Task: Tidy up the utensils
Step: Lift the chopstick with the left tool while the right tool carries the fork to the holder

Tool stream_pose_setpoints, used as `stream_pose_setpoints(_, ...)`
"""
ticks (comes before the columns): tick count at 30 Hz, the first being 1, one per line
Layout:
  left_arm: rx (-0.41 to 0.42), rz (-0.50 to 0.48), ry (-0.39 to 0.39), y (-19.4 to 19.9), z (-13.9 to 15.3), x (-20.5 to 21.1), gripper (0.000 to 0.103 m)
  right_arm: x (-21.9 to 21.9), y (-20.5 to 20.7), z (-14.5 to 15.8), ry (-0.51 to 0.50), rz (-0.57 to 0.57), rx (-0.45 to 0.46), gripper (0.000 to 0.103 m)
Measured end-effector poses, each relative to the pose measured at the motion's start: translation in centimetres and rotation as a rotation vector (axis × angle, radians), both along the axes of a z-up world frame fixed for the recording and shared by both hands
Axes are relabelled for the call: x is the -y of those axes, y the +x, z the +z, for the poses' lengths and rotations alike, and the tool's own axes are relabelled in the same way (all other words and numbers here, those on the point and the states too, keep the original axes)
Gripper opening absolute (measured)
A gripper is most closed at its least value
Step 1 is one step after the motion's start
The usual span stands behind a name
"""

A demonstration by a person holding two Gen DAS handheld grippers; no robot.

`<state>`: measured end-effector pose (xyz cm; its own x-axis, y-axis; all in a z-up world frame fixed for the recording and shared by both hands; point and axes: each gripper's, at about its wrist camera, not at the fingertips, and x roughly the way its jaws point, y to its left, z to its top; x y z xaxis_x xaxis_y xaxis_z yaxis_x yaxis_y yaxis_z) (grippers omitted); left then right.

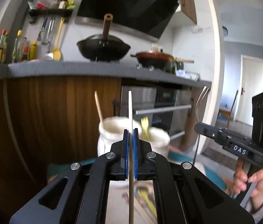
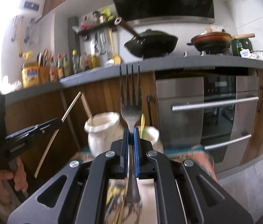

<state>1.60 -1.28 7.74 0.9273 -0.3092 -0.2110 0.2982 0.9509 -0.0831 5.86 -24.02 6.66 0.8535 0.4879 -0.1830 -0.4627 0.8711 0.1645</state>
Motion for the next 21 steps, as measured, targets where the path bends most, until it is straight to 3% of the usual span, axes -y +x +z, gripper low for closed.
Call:
stream_pose_setpoints(6, 0.083, -0.01, -0.075, 4.4, 3.6, 0.5, 0.005, -0.2, 3.7, 2.8, 0.072, -0.021, 0.066, 0.005)
stream_pose_setpoints(11, 0.134, 0.003, -0.135, 7.4, 5.0, 0.6, 0.005, -0.3, 6.1, 3.6, 0.103, -0.02, 0.085, 0.005)
stream_pose_setpoints(17, 0.184, 0.035, -0.119, 11.4, 4.7, 1.7, 0.005, -0.2, 8.6, 3.0, 0.127, -0.023, 0.062, 0.005)
stream_pose_setpoints(21, 0.211, 0.068, -0.049, 13.1, 3.3, 3.1, 0.005, -0.4, 10.0, 2.0, 0.128, -0.01, 0.032, 0.005)
